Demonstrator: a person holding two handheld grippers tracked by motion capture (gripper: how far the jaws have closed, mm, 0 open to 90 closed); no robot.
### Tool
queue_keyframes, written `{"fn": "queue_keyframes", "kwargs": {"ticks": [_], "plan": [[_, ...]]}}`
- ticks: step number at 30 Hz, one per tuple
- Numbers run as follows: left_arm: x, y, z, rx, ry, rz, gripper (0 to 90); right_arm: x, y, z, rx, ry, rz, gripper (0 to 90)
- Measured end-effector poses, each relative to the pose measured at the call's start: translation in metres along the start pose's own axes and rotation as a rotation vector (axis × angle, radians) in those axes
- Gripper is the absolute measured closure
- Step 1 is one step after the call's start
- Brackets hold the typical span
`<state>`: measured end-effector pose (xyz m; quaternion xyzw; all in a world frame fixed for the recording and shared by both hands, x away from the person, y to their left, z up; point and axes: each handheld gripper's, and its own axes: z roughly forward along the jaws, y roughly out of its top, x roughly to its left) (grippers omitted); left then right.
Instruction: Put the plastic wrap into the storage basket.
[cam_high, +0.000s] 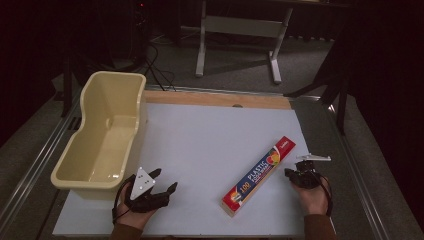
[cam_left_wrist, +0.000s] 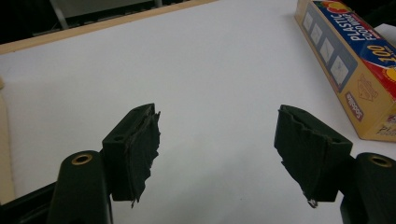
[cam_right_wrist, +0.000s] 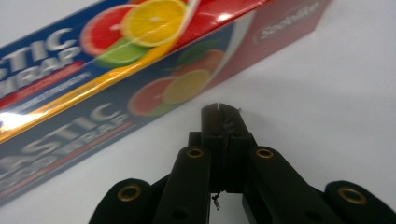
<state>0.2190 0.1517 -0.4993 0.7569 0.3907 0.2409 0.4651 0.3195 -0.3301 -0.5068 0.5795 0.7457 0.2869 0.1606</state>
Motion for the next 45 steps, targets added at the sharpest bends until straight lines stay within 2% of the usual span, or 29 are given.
{"fn": "queue_keyframes", "kwargs": {"ticks": [6,8,9,11,16,19,22,25,28,30,31,33,34,35,38,41,44,45], "plan": [[0.0,0.0,0.0,0.0,0.002,0.001,30.4,0.001,0.012,0.014,0.022,0.003,-0.004,90.0],[0.0,0.0,0.0,0.0,0.003,0.0,30.4,0.002,0.016,0.018,0.033,0.024,0.005,90.0],[0.0,0.0,0.0,-0.001,0.003,-0.002,30.4,0.004,0.019,0.02,0.044,0.009,0.008,90.0],[0.0,0.0,0.0,-0.003,0.004,-0.004,30.6,0.004,0.023,0.024,0.046,0.022,0.023,90.0],[-0.001,0.0,0.001,0.0,0.003,0.001,30.7,0.015,0.042,0.041,0.051,0.029,0.006,90.0],[-0.001,0.001,0.001,0.0,0.003,0.001,30.7,0.027,0.06,0.059,0.062,0.043,-0.004,90.0],[-0.001,0.001,0.0,-0.003,0.003,0.003,30.7,0.045,0.077,0.073,0.08,0.038,-0.054,90.0],[0.0,0.001,0.0,-0.006,0.003,0.001,30.7,0.065,0.089,0.083,0.09,0.057,-0.111,90.0],[0.0,0.001,-0.001,-0.009,0.003,0.001,30.7,0.079,0.093,0.089,0.12,0.079,-0.198,89.4],[0.0,0.001,-0.002,-0.009,0.006,0.001,30.7,0.083,0.091,0.088,0.14,0.06,-0.269,80.4],[0.0,0.0,-0.002,-0.008,0.008,-0.001,30.7,0.082,0.09,0.085,0.146,0.055,-0.272,76.0],[0.001,0.0,-0.002,-0.007,0.009,-0.004,30.7,0.079,0.089,0.076,0.125,0.061,-0.246,65.3],[0.001,0.0,-0.001,-0.003,0.01,-0.001,30.7,0.079,0.088,0.07,0.11,0.045,-0.248,58.8],[0.0,0.0,-0.001,-0.003,0.01,-0.002,30.7,0.08,0.088,0.064,0.102,0.032,-0.251,57.4],[-0.001,0.0,0.0,-0.002,0.009,0.005,30.7,0.085,0.087,0.049,0.063,0.056,-0.23,51.3],[-0.001,0.0,0.0,0.002,0.01,0.005,30.7,0.094,0.087,0.035,0.008,0.102,-0.189,41.8],[-0.001,0.0,0.0,0.001,0.01,0.004,30.7,0.106,0.089,0.031,-0.021,0.129,-0.157,28.1],[-0.001,0.0,0.0,-0.001,0.009,0.004,30.7,0.11,0.09,0.031,-0.021,0.118,-0.155,23.9]]}}
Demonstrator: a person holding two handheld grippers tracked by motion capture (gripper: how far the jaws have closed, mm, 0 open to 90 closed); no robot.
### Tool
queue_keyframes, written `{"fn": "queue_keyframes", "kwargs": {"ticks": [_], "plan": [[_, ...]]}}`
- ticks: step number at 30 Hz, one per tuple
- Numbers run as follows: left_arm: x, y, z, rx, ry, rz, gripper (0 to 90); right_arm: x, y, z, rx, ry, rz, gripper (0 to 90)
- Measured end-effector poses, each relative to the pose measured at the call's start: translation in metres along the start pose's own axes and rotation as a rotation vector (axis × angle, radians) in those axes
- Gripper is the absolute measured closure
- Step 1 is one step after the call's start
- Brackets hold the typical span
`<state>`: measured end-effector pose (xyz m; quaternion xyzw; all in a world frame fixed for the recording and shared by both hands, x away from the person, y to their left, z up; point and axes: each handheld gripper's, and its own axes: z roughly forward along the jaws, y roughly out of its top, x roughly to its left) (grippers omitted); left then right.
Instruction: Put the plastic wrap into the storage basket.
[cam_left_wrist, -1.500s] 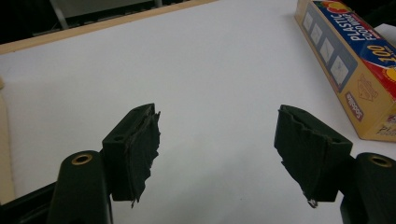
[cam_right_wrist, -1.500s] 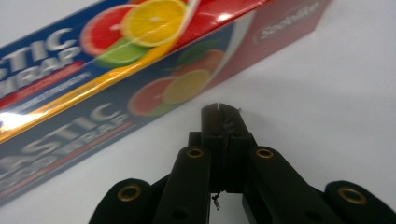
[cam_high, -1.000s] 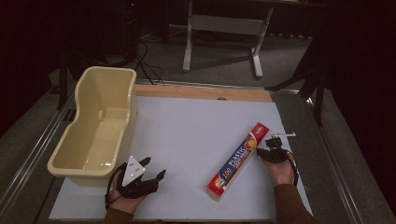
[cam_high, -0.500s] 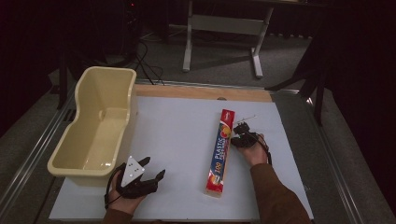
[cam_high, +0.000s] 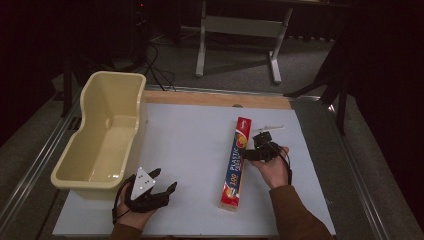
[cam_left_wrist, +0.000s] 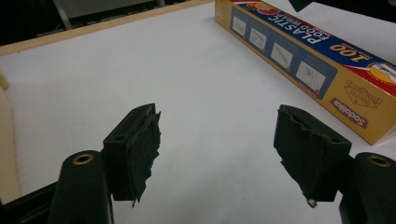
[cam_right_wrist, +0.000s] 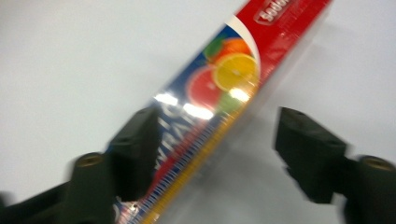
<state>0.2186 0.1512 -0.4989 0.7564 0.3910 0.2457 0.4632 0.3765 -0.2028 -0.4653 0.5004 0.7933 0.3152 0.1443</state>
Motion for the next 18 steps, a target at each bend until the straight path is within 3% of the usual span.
{"fn": "queue_keyframes", "kwargs": {"ticks": [1,4,9,14,18], "plan": [[0.0,0.0,0.0,-0.001,0.0,0.001,30.6,0.007,0.003,0.003,0.002,-0.024,-0.003,18.4],[0.0,0.0,-0.001,-0.003,0.0,0.002,30.6,0.02,0.007,0.017,0.042,-0.043,-0.002,13.9],[0.001,0.001,-0.002,-0.007,0.0,0.0,30.7,0.034,0.005,0.046,0.133,-0.146,0.019,9.3],[0.001,0.001,-0.002,-0.007,0.001,0.0,30.7,0.033,0.002,0.051,0.174,-0.124,0.061,9.6],[0.0,0.001,-0.002,-0.008,0.001,0.004,30.7,0.032,0.005,0.051,0.208,-0.114,0.043,10.7]]}}
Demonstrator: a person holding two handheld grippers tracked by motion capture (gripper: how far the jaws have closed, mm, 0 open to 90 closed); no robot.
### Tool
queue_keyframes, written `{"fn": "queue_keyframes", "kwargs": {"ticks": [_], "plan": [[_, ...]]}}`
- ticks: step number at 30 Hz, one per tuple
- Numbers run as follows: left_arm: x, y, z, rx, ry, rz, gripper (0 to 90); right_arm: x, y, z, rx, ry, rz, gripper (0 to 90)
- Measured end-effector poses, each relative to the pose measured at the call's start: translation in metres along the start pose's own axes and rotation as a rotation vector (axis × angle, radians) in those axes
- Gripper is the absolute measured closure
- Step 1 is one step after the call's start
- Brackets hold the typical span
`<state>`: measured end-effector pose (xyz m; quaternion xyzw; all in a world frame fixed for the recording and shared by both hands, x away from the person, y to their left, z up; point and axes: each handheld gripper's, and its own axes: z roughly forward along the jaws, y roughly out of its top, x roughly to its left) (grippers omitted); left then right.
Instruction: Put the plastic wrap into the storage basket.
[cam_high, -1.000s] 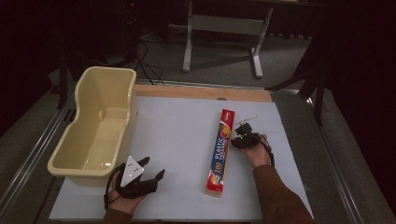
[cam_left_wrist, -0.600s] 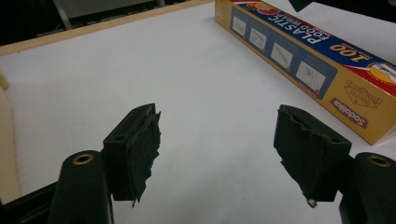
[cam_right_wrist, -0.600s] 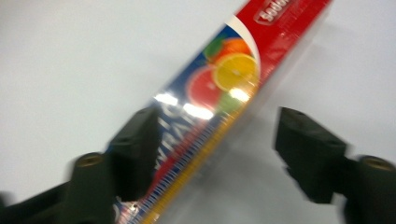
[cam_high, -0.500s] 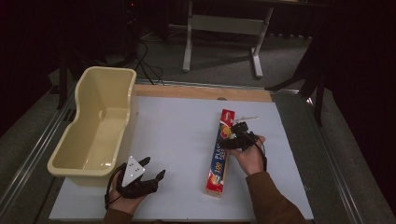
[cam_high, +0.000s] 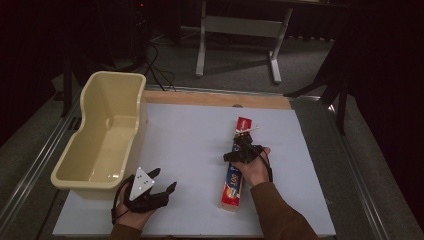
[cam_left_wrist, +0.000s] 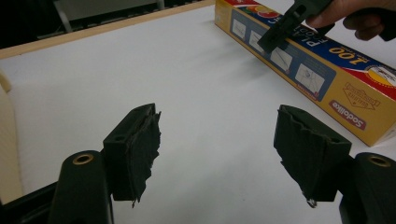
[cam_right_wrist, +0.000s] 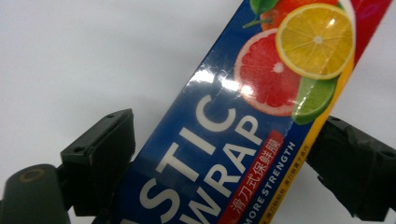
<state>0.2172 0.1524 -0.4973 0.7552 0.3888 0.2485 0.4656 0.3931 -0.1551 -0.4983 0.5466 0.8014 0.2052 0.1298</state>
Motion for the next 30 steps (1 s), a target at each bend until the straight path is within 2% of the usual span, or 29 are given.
{"fn": "queue_keyframes", "kwargs": {"ticks": [1,3,7,10,14,16,19,21,25,28,30], "plan": [[0.0,0.0,0.0,0.002,0.0,-0.003,30.7,0.0,0.002,-0.001,0.031,-0.002,-0.029,11.5],[0.0,0.0,0.0,0.003,0.001,-0.005,30.7,-0.001,0.002,-0.003,0.057,0.0,-0.063,12.9],[0.0,0.0,0.0,0.003,0.002,-0.005,30.7,-0.005,-0.003,-0.009,0.074,0.021,-0.13,16.3],[0.0,0.0,0.0,0.002,0.002,-0.005,30.7,-0.009,-0.011,-0.016,0.099,0.03,-0.214,20.6],[0.0,-0.001,0.0,0.002,0.002,-0.008,30.7,-0.019,-0.021,-0.026,0.142,0.033,-0.325,25.8],[0.0,-0.001,0.0,0.003,0.002,-0.008,30.7,-0.026,-0.026,-0.031,0.165,0.033,-0.354,29.1],[0.0,-0.001,0.002,0.008,0.0,-0.007,30.7,-0.041,-0.029,-0.036,0.171,0.068,-0.288,32.4],[-0.001,-0.001,0.003,0.011,-0.002,-0.004,30.7,-0.044,-0.028,-0.035,0.189,0.092,-0.225,33.3],[-0.002,-0.001,0.003,0.012,-0.003,-0.001,30.7,-0.036,-0.025,-0.028,0.254,0.061,-0.143,34.9],[-0.001,-0.001,0.003,0.01,-0.005,-0.005,30.7,-0.037,-0.017,-0.024,0.27,0.047,-0.011,36.9],[-0.001,-0.001,0.003,0.009,-0.007,-0.005,30.7,-0.035,-0.014,-0.022,0.291,0.035,-0.006,37.3]]}}
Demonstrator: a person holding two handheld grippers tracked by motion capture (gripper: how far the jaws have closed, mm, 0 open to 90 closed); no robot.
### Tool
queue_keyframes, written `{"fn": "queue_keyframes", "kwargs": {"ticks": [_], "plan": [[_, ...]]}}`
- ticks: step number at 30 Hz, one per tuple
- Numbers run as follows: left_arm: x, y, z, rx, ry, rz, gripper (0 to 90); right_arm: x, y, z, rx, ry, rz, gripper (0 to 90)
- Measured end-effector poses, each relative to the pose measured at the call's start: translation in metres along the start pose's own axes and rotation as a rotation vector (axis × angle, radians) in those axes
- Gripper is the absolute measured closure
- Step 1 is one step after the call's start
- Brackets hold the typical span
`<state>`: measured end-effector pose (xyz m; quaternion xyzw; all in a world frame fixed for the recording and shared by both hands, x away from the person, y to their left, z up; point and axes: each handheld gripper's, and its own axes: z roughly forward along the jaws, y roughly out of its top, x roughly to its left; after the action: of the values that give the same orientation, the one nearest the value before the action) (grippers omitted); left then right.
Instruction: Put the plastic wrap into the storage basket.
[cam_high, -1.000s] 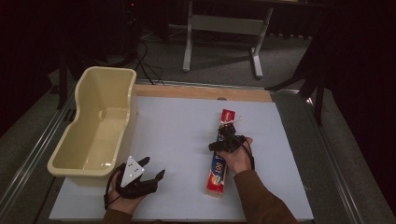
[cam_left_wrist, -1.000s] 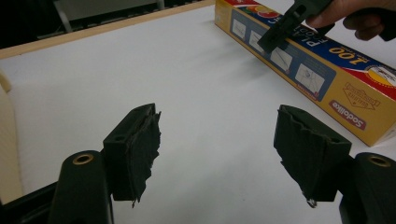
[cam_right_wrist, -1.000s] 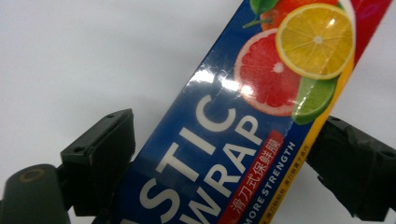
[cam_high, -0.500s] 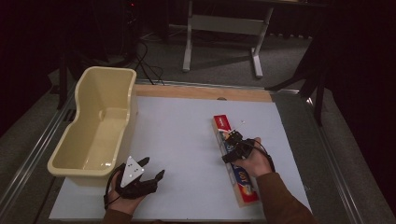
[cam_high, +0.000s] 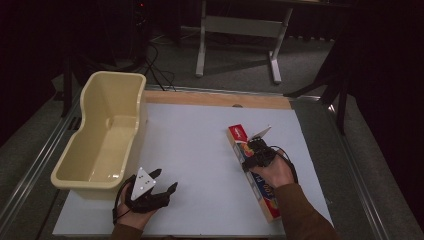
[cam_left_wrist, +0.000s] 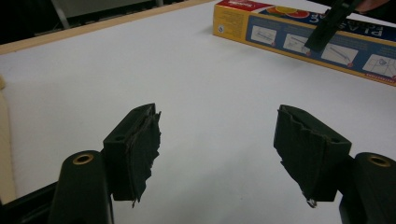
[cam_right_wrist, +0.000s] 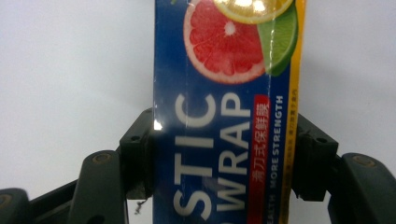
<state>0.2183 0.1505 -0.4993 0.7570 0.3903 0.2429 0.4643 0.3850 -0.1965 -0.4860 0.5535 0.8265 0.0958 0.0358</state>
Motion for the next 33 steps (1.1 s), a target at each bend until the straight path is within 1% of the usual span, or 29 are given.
{"fn": "queue_keyframes", "kwargs": {"ticks": [1,5,7,11,13,18,23,25,29,33], "plan": [[0.0,0.0,0.0,0.0,-0.001,0.0,30.7,0.001,0.001,0.001,0.009,-0.008,-0.003,37.4],[0.0,0.0,-0.001,-0.003,0.003,0.001,30.7,-0.001,0.005,0.001,0.038,0.003,-0.01,39.6],[0.0,0.0,-0.001,-0.003,0.004,-0.001,30.7,-0.002,0.005,0.0,0.041,0.009,0.005,40.7],[0.0,0.0,0.0,0.002,0.003,0.002,30.7,-0.01,0.004,-0.002,0.025,0.051,0.027,41.6],[0.0,0.0,0.0,0.002,0.003,0.003,30.7,-0.012,0.003,-0.003,0.024,0.079,0.044,41.7],[0.0,0.0,0.0,0.0,0.004,0.002,30.7,-0.014,0.002,-0.004,0.019,0.141,0.057,41.8],[0.0,0.0,-0.001,-0.001,0.005,0.002,30.8,-0.013,0.002,-0.006,-0.009,0.212,0.081,41.9],[0.0,0.0,-0.001,-0.002,0.006,0.001,30.8,-0.013,0.002,-0.007,-0.025,0.247,0.097,42.0],[0.0,0.0,-0.001,-0.002,0.007,0.001,30.8,-0.013,0.004,-0.011,-0.057,0.337,0.133,41.9],[0.0,0.0,-0.001,-0.002,0.008,0.003,30.8,-0.009,0.006,-0.016,-0.082,0.397,0.141,41.9]]}}
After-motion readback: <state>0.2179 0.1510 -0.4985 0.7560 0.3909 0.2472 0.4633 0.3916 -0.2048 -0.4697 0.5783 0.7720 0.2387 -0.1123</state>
